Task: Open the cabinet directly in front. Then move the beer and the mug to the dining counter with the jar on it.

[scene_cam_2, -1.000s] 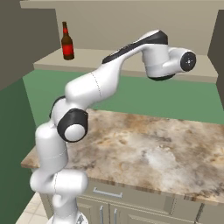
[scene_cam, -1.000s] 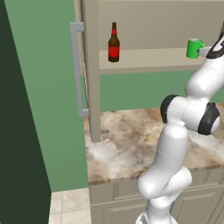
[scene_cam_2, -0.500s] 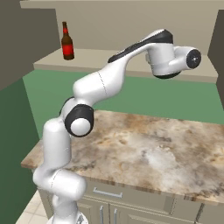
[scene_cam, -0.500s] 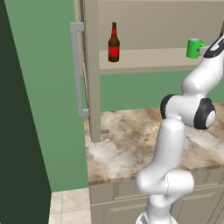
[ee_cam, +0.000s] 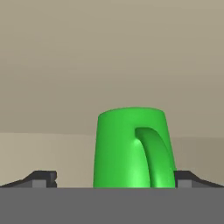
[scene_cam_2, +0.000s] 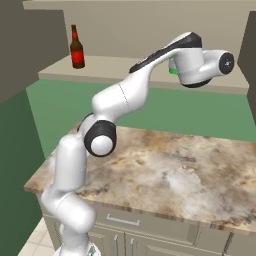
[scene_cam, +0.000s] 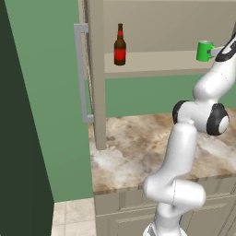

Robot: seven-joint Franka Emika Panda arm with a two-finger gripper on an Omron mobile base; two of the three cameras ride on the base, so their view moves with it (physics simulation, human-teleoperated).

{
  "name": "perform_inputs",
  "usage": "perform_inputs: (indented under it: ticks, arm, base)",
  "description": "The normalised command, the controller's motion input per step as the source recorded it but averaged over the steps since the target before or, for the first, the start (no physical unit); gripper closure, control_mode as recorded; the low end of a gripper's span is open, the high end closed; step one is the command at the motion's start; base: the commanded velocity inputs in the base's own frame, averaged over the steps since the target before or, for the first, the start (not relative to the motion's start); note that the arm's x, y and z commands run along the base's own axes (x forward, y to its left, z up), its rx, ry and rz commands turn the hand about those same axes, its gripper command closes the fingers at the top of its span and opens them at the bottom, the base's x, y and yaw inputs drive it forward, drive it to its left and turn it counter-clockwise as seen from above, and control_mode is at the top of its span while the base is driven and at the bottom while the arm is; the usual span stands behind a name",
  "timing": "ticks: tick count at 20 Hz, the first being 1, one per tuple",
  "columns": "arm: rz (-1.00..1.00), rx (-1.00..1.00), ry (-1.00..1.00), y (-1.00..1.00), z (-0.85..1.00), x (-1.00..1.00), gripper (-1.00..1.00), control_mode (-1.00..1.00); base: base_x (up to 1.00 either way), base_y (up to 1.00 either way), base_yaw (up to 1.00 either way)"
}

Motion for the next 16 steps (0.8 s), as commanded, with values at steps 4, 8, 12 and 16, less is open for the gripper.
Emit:
perform_inputs:
  ticks: [4,8,12,16]
  arm:
    - [-0.01,-0.08,0.00,0.47,-0.21,0.06,-1.00,-1.00]
    - [-0.04,-0.07,0.00,0.40,-0.22,0.14,-1.00,-1.00]
    - [-0.03,-0.02,0.00,0.16,-0.23,0.23,-1.00,-1.00]
    - [0.00,0.00,0.00,0.00,-0.15,0.24,-1.00,-1.00]
  base:
    - [0.00,0.00,0.00]
    - [0.00,0.00,0.00]
    - [0.00,0.00,0.00]
    - [0.00,0.00,0.00]
